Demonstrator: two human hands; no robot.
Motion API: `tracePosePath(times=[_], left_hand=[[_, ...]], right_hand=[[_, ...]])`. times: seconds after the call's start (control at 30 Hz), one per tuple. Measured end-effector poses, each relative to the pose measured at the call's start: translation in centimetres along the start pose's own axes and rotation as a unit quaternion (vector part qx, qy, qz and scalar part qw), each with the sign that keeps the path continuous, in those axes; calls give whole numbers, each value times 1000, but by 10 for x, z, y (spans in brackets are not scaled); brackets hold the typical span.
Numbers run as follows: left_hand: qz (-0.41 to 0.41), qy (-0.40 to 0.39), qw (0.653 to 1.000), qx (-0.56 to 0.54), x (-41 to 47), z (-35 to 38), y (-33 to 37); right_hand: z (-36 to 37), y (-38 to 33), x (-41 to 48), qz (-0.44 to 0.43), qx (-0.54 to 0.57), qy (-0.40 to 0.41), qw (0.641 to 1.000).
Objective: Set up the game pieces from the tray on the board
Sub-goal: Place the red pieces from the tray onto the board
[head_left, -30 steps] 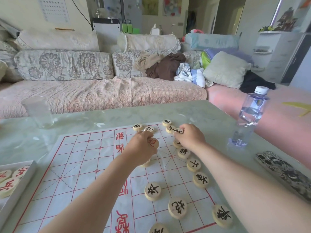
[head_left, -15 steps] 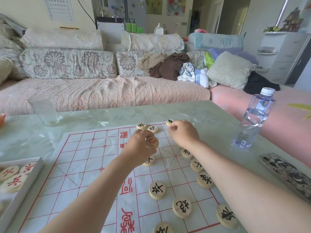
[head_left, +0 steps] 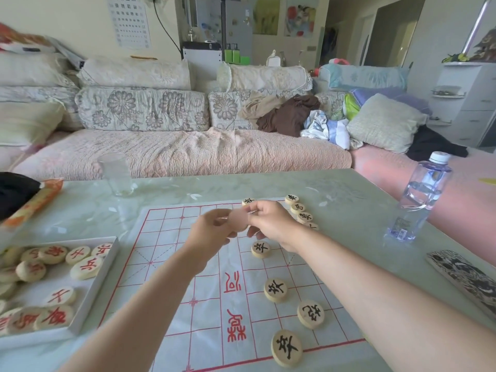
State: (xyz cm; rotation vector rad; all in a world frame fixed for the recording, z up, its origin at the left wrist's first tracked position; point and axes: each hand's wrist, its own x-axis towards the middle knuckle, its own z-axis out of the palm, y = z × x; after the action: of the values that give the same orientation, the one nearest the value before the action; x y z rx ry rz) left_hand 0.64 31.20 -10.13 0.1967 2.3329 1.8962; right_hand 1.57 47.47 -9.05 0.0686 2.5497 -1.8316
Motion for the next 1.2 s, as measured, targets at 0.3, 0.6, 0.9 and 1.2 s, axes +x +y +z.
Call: tracePosePath(times=[0.3,0.6,0.9,1.2], left_hand=[[-34,36,999,6,-42,-69,-13],[99,28,878,468,-78,-143,-62],[81,-67,854,510,-99,-166,-64],[106,-88,855,501,-119,-171,-76]], right_hand=[[71,-15,-22,-142,-133,-60,979],[98,-19,-49,-127,-278,-140,942],[129,-21,-80,-138,-333,-253,898],[149,-22,-83,-177,-392,-262,864]])
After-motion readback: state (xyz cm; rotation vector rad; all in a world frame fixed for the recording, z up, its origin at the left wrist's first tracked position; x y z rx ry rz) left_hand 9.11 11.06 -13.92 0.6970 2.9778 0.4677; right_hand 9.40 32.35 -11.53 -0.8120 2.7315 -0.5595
